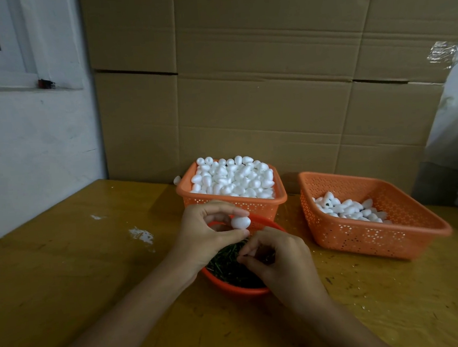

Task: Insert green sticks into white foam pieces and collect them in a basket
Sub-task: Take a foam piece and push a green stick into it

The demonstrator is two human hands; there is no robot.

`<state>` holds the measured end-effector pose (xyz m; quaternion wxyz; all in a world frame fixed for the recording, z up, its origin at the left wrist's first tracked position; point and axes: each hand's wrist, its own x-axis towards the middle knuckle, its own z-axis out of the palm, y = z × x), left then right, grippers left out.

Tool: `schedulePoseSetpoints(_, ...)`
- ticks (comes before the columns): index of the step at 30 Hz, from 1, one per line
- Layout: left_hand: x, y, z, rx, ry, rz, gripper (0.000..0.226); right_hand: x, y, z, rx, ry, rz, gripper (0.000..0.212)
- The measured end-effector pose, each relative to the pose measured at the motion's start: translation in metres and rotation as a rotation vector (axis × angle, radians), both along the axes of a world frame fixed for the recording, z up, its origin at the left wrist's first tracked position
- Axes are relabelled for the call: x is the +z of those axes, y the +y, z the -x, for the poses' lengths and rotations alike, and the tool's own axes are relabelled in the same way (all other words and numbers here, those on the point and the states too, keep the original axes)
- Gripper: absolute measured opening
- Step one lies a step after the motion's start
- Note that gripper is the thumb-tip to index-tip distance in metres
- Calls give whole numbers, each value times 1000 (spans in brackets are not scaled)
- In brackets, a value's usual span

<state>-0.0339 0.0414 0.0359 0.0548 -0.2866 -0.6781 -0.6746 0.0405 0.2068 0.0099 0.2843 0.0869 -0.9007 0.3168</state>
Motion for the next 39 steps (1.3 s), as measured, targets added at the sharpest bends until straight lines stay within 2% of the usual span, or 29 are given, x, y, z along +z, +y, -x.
schedulePoseSetpoints(23, 1, -1, -2, 19, -41, 72, 27, -1, 1, 0, 23, 19, 5, 20)
schedulePoseSetpoints(39, -1, 0, 2, 11, -74, -69, 19, -3, 4, 3, 30, 37, 41, 18)
